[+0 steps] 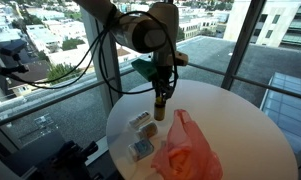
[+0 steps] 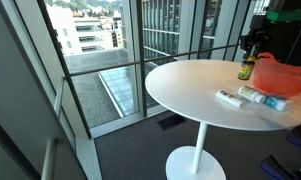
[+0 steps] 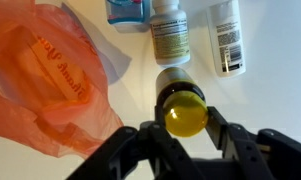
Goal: Move the brown bottle to the plastic
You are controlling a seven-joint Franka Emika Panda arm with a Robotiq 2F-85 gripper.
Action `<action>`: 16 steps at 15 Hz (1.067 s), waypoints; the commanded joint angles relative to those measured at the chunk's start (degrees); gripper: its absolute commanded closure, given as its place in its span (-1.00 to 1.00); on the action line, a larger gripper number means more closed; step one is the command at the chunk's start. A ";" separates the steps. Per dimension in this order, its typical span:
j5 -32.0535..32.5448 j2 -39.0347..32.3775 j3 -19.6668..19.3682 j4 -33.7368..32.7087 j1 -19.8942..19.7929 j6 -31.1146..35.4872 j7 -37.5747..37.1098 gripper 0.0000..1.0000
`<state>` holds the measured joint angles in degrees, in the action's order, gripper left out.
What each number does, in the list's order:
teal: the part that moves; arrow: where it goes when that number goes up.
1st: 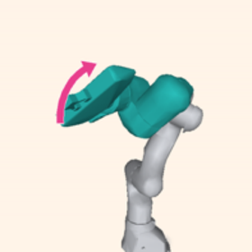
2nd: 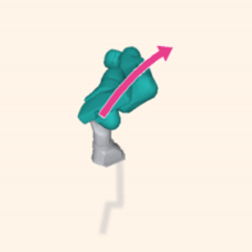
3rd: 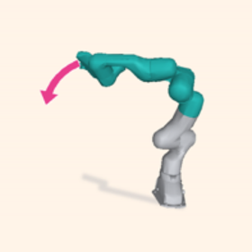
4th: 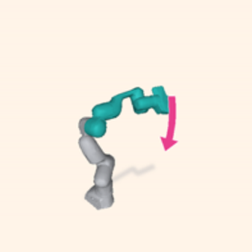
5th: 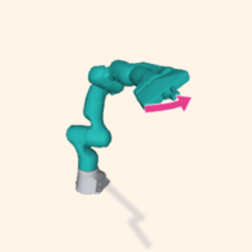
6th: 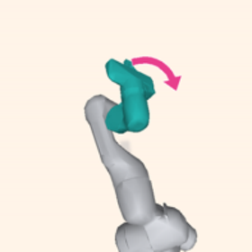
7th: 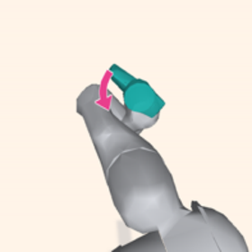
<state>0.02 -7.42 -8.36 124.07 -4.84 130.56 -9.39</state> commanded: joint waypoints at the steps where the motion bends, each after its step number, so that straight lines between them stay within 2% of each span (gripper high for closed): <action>1: 3.12 6.87 -0.12 2.72 -0.72 -3.98 0.03 0.61; 9: 6.58 13.42 -2.16 4.63 -5.11 -5.33 -0.34 0.61; 16: 5.83 13.12 -4.64 6.67 -8.56 -3.49 1.05 0.61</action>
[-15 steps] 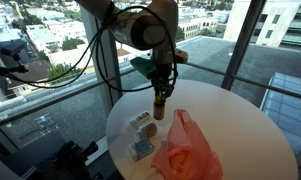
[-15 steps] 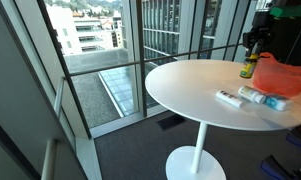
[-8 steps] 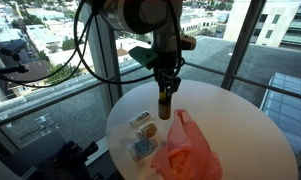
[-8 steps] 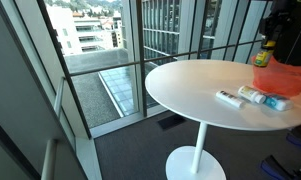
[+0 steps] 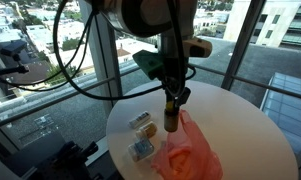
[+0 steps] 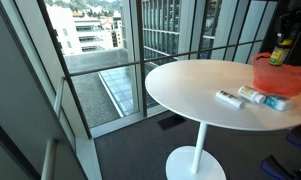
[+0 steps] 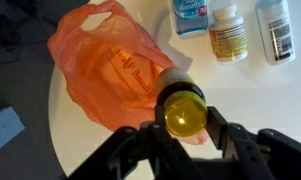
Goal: Move the brown bottle to the plastic
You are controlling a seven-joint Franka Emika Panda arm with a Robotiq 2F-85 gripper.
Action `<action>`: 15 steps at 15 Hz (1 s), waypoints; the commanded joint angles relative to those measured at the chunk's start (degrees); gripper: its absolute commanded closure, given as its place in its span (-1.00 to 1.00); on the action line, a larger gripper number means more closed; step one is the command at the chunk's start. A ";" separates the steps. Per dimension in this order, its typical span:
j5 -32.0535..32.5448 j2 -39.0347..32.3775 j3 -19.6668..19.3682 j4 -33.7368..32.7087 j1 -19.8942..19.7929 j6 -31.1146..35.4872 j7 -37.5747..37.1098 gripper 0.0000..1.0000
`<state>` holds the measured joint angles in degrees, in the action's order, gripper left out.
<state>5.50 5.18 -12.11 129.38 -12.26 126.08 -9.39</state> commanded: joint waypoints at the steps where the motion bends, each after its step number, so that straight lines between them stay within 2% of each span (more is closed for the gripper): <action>1: 0.02 0.05 -1.41 1.51 -1.57 1.36 1.39 0.61; 9: -0.19 -2.63 -4.68 2.99 -4.46 6.57 2.78 0.61; 15: -1.15 -8.06 -6.24 2.85 -5.57 11.87 4.52 0.61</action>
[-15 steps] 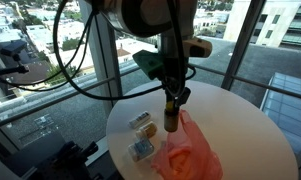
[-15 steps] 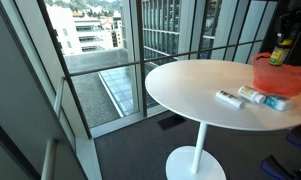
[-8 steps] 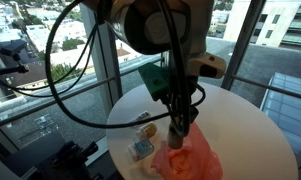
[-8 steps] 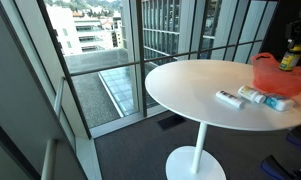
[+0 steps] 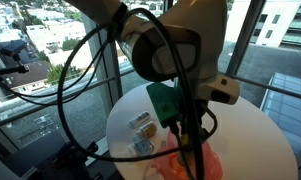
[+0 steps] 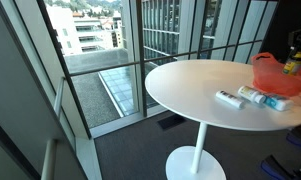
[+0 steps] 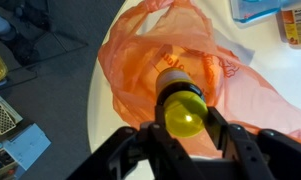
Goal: Move the brown bottle to the plastic
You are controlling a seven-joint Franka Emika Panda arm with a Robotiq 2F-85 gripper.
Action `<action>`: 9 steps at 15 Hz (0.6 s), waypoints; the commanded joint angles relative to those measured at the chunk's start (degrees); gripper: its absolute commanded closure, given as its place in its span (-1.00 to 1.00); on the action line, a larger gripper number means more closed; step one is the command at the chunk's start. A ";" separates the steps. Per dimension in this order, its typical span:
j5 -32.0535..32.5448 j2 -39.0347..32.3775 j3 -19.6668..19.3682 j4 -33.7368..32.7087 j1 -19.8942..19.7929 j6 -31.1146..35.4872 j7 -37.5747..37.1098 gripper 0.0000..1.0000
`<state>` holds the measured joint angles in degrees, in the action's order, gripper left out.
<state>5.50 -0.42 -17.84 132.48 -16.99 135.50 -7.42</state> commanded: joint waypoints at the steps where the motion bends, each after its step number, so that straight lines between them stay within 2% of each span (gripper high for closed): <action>1: -2.05 -3.41 -0.63 -0.27 -0.95 3.02 3.47 0.61; 8: -8.52 -8.42 -0.13 -0.55 -1.70 5.47 9.63 0.61; 9: -8.77 -8.34 -0.08 -0.44 -1.66 5.52 10.17 -0.12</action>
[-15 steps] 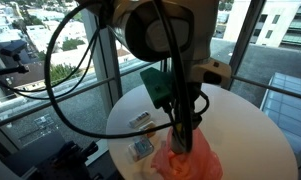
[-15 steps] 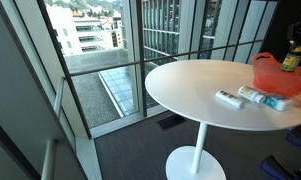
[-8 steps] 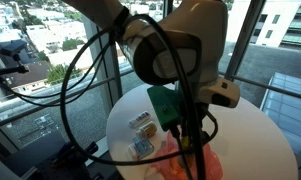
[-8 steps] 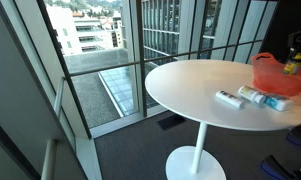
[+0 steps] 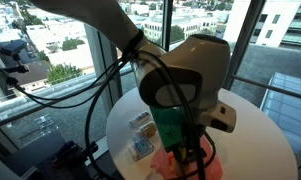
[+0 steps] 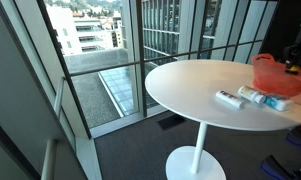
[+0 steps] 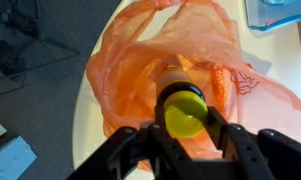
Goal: Move the brown bottle to the plastic
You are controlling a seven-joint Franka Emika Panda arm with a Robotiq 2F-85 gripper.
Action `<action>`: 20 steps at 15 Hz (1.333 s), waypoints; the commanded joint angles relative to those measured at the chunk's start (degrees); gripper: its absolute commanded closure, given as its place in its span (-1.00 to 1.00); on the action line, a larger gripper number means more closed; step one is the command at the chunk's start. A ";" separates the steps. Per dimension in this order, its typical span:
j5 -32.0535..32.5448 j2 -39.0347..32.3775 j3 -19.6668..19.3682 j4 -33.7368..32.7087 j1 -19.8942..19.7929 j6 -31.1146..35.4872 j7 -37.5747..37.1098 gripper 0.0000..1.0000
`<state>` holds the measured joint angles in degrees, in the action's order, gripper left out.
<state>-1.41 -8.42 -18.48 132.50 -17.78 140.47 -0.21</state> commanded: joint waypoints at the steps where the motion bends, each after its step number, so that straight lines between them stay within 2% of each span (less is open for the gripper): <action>1: -1.24 0.24 0.53 -0.19 -0.61 0.55 3.00 -0.41; 5: 2.14 5.16 1.06 1.34 1.02 -1.10 2.47 -0.98; 9: 6.18 11.84 2.96 2.71 3.27 -4.34 2.12 -1.00; 12: 6.49 16.98 5.07 3.40 4.98 -8.67 3.21 -1.00; 20: 5.05 25.68 9.85 1.47 9.84 -27.45 5.26 -1.00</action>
<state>4.08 14.45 -9.76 134.61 -9.16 119.58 2.79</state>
